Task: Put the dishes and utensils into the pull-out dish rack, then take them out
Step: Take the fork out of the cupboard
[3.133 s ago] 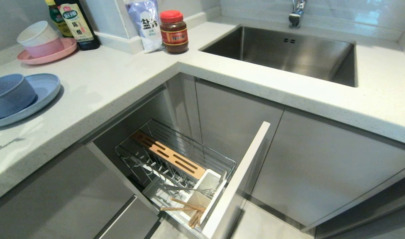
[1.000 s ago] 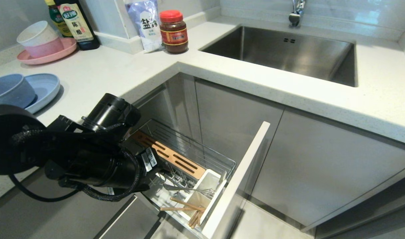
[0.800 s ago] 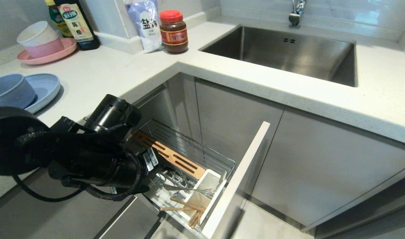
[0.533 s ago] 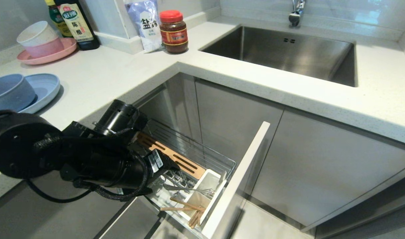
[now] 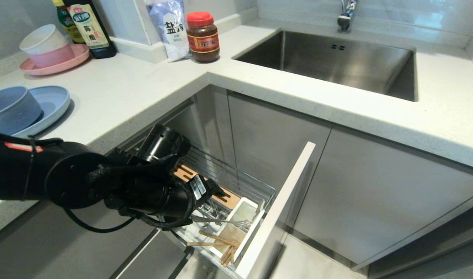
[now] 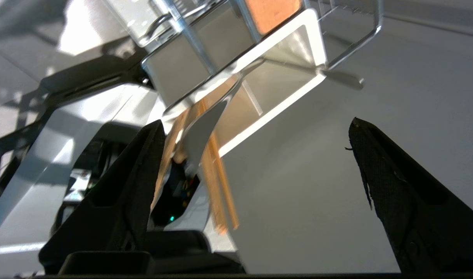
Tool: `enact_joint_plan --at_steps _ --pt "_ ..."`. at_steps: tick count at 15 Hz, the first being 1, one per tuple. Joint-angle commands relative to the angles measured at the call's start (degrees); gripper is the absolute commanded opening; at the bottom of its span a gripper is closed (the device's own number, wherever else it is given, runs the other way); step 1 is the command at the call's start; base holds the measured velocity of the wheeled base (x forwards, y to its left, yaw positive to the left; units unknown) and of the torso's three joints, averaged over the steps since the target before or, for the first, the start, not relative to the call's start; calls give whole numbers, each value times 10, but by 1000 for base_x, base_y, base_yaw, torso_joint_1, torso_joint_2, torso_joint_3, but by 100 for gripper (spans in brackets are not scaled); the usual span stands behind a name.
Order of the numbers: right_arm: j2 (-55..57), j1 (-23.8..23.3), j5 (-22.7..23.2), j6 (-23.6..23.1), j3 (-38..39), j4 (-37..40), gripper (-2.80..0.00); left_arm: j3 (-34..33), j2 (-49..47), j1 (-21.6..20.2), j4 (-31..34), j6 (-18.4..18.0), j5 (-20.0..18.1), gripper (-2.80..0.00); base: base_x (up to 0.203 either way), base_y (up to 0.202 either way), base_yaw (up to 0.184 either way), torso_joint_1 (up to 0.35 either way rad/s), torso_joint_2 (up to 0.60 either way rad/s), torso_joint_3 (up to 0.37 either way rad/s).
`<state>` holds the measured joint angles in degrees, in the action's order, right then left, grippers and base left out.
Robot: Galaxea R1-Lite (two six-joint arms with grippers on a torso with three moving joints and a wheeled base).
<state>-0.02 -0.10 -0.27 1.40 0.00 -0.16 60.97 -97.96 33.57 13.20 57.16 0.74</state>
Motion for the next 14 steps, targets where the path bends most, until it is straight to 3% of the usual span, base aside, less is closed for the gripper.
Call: enact_joint_plan --at_steps 1,14 --pt "-2 0 0 0 1 0 -280 5 -25 0 -14 2 0 0 0 0 0 0 0 0" --pt "-2 0 0 0 1 0 -280 12 -46 1 -16 3 -10 0 0 0 0 0 0 0"
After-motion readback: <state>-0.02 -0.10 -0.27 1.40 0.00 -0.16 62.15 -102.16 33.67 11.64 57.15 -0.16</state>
